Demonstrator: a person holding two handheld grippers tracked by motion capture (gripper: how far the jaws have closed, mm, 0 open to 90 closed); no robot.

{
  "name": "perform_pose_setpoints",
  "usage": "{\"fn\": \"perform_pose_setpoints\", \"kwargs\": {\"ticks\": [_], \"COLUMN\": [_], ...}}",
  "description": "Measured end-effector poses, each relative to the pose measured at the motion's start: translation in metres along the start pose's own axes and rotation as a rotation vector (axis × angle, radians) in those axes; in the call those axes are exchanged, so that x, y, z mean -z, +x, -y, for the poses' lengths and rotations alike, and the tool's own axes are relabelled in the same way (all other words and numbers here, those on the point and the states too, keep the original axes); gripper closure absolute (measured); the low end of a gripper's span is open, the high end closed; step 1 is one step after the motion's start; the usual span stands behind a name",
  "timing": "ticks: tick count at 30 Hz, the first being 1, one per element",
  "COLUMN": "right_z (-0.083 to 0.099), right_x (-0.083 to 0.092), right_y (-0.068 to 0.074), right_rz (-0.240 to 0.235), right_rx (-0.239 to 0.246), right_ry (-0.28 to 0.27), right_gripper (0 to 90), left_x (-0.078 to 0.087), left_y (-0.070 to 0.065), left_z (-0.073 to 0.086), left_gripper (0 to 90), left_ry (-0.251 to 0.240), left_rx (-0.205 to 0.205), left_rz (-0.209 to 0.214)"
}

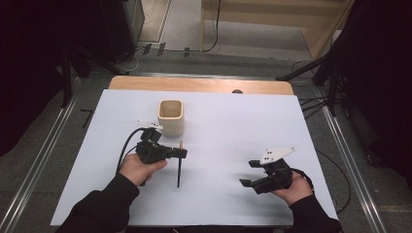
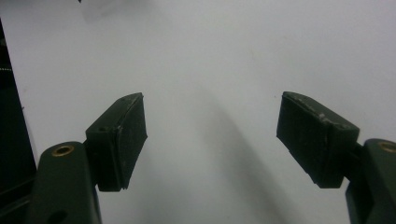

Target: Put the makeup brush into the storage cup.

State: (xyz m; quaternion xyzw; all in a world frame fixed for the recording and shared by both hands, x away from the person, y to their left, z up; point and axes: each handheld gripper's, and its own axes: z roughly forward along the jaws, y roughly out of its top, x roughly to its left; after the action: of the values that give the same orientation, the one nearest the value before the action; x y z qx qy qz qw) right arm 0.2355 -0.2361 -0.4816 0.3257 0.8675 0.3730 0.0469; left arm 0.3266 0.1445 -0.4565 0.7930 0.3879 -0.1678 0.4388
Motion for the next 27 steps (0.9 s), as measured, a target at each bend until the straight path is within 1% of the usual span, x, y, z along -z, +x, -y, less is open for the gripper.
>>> {"fn": "perform_pose_setpoints", "kwargs": {"ticks": [2, 6, 10, 11, 15, 20, 22, 27], "right_z": [0.002, 0.007, 0.010, 0.011, 0.012, 0.012, 0.012, 0.012], "right_x": [0.001, 0.004, 0.005, 0.006, 0.006, 0.006, 0.006, 0.007], "right_y": [-0.001, -0.003, -0.004, -0.003, -0.004, -0.005, -0.005, -0.007], "right_rz": [0.002, 0.009, 0.016, 0.017, 0.023, 0.020, 0.022, 0.018], "right_rx": [-0.004, -0.016, -0.017, -0.024, -0.027, -0.029, -0.032, -0.030], "right_ry": [0.004, 0.006, 0.007, 0.013, 0.021, 0.017, 0.018, 0.003], "right_gripper": [25.5, 25.3, 25.3, 25.3, 25.3, 25.3, 25.3, 25.3], "left_x": [0.001, 0.004, 0.005, 0.006, 0.007, 0.011, 0.011, 0.012], "left_y": [0.000, -0.001, -0.002, -0.002, -0.002, -0.004, -0.003, -0.006], "left_z": [0.000, -0.002, -0.003, -0.003, -0.004, -0.007, -0.009, -0.015], "left_gripper": [83.7, 83.7, 83.7, 83.7, 83.7, 83.7, 83.7, 83.7], "left_ry": [-0.002, -0.005, -0.005, -0.006, -0.001, -0.013, -0.006, -0.002], "left_rx": [0.000, -0.005, -0.006, -0.009, -0.016, -0.014, -0.012, -0.026], "left_rz": [0.005, 0.001, 0.003, 0.000, -0.007, -0.003, -0.009, -0.014]}}
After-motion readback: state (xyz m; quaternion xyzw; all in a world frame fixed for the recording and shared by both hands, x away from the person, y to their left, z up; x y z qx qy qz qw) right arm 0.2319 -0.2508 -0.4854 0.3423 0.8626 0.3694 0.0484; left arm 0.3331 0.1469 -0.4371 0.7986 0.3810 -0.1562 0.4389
